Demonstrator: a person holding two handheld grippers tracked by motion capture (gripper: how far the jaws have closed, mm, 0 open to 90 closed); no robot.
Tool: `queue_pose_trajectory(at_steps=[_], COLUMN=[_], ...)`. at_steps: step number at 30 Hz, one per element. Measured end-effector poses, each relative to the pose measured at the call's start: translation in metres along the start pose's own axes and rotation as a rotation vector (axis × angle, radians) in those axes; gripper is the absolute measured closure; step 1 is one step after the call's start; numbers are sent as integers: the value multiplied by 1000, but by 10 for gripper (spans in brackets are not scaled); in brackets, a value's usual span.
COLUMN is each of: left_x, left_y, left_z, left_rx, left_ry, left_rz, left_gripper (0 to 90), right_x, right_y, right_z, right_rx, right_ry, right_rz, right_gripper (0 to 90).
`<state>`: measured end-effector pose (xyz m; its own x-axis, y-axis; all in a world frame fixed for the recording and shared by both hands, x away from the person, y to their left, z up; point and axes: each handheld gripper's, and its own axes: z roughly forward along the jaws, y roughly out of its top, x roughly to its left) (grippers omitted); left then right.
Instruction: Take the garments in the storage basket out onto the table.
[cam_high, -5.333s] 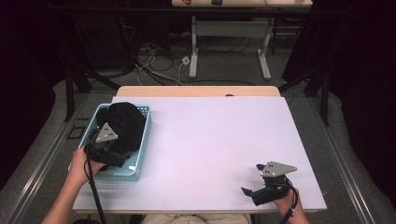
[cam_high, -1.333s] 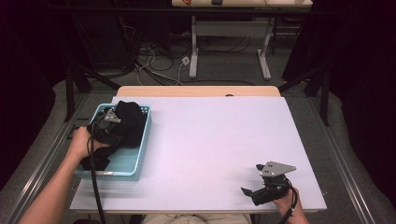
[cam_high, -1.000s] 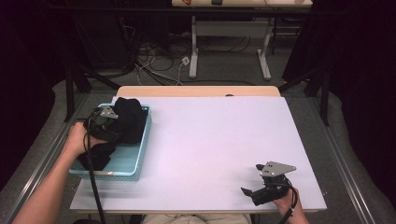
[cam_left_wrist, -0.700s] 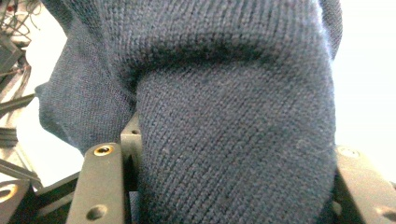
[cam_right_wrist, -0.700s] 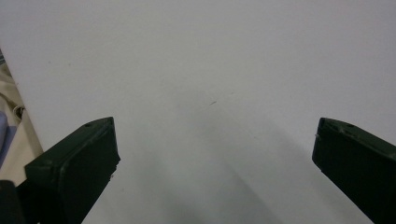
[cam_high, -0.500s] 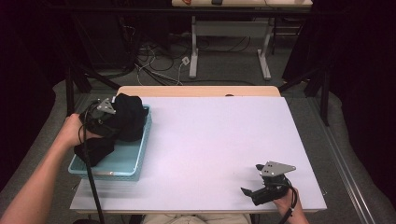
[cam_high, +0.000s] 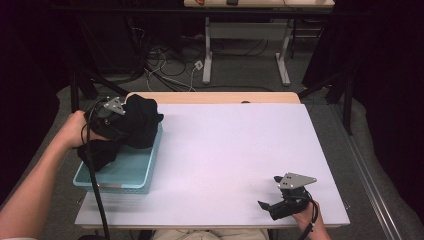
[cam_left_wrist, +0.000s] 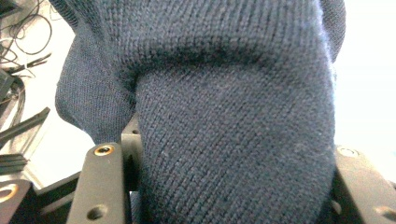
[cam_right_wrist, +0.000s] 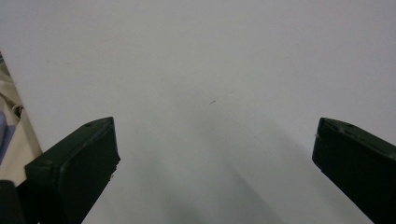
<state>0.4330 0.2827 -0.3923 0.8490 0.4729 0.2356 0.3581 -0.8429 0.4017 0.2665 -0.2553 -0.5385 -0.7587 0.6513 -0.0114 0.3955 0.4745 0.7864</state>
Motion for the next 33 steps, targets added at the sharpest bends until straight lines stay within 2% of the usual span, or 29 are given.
queue_pose_trajectory(at_steps=[12, 18, 23, 33], left_x=[-4, -7, -8, -12], left_y=[16, 26, 33, 48], left_z=[-10, -14, -23, -38], left_rx=[22, 53, 40, 40], left_ry=[-52, -52, -62, -64], left_rz=[77, 108, 98, 123], left_gripper=[413, 413, 413, 414], right_x=[0, 1, 0, 0], right_y=[0, 0, 0, 0], right_z=[1, 0, 0, 1], right_rx=[2, 6, 5, 9], right_ry=[1, 4, 1, 0], right_rz=[1, 3, 4, -2], right_gripper=[0, 0, 0, 0])
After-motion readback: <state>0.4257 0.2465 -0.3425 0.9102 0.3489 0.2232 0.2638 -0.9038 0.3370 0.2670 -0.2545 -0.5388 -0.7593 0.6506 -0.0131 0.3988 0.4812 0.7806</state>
